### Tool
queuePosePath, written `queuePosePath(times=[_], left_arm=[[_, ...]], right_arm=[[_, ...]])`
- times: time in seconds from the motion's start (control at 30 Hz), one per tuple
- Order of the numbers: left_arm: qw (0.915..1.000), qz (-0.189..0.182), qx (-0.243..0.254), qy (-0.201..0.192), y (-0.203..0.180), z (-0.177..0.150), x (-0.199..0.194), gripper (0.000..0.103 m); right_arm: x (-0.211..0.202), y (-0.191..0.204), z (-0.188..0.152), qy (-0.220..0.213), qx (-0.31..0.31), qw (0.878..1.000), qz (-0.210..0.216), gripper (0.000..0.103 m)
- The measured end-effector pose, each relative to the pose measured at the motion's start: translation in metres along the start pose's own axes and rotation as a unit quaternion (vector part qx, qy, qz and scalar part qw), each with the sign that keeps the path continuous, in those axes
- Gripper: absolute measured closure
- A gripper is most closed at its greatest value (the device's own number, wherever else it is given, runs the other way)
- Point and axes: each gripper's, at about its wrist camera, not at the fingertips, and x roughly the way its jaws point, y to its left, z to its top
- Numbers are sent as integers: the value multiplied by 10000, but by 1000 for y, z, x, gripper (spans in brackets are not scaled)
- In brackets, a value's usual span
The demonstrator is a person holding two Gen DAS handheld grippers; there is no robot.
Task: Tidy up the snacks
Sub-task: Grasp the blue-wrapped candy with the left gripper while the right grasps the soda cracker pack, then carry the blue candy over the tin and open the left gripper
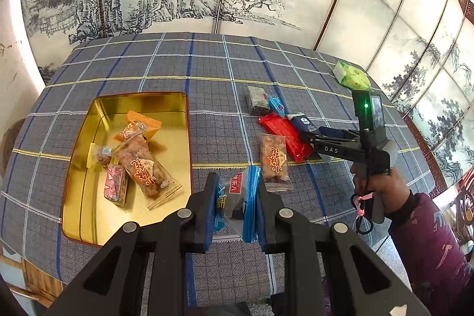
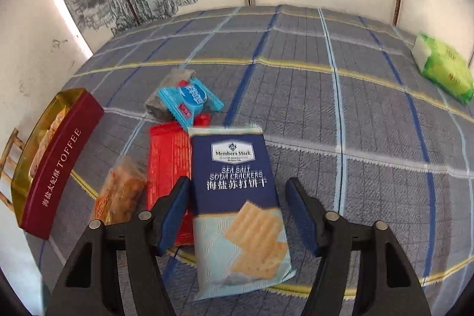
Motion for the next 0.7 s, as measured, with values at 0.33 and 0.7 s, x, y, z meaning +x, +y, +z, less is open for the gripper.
queuePosePath(times=[0.33,0.7], left_arm=[[10000,54,-29,23,3,-2,3,83],[9994,333,-19,-31,11,-9,8,83]], right_arm=[[-43,-2,-29,-504,59,9987,-10,53],[-65,-74,-57,-787,1167,9864,-847,53]])
